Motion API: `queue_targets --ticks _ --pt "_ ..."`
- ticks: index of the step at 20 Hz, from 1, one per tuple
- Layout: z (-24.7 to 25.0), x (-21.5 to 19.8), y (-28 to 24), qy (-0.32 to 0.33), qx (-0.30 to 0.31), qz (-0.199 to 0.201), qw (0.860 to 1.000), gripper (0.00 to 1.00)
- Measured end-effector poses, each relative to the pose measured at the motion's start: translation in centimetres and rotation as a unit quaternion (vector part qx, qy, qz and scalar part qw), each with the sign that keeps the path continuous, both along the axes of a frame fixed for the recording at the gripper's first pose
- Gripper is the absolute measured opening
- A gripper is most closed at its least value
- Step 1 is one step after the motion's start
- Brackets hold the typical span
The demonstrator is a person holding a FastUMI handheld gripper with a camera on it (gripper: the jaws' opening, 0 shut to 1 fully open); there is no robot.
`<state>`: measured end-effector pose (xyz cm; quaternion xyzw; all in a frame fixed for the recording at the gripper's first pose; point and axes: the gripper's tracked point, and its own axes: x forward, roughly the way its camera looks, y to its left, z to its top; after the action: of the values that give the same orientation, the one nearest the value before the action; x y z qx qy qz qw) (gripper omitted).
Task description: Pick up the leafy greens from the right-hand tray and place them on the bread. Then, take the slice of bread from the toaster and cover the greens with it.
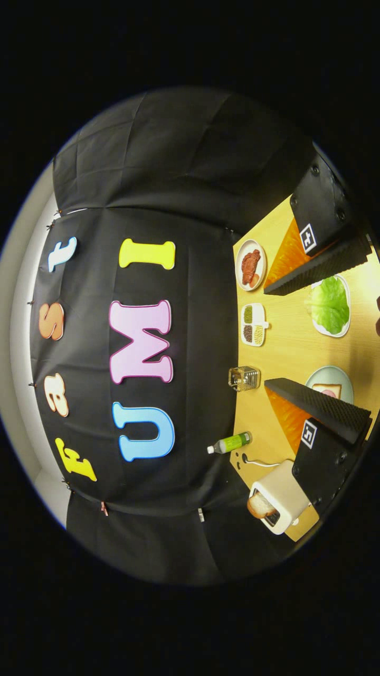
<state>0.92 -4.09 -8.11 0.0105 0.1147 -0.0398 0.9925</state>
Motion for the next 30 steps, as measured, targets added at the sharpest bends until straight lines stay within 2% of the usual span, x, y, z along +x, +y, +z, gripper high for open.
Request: queue_targets --ticks 10,16,21,25,30 --pt "-11.0 2.0 -4.2 0.120 0.015 0.011 0.993 0.98" --pt "-20.1 2.4 -5.9 0.218 0.027 0.019 0.975 0.97" --pt "-25.7 2.6 -6.3 0.272 0.009 0.027 0.962 0.97" --pt "-27.5 3.1 -6.7 0.293 0.020 0.021 0.956 0.97" --pt "-27.5 3.2 -6.4 0.284 -0.001 0.030 0.958 0.95"
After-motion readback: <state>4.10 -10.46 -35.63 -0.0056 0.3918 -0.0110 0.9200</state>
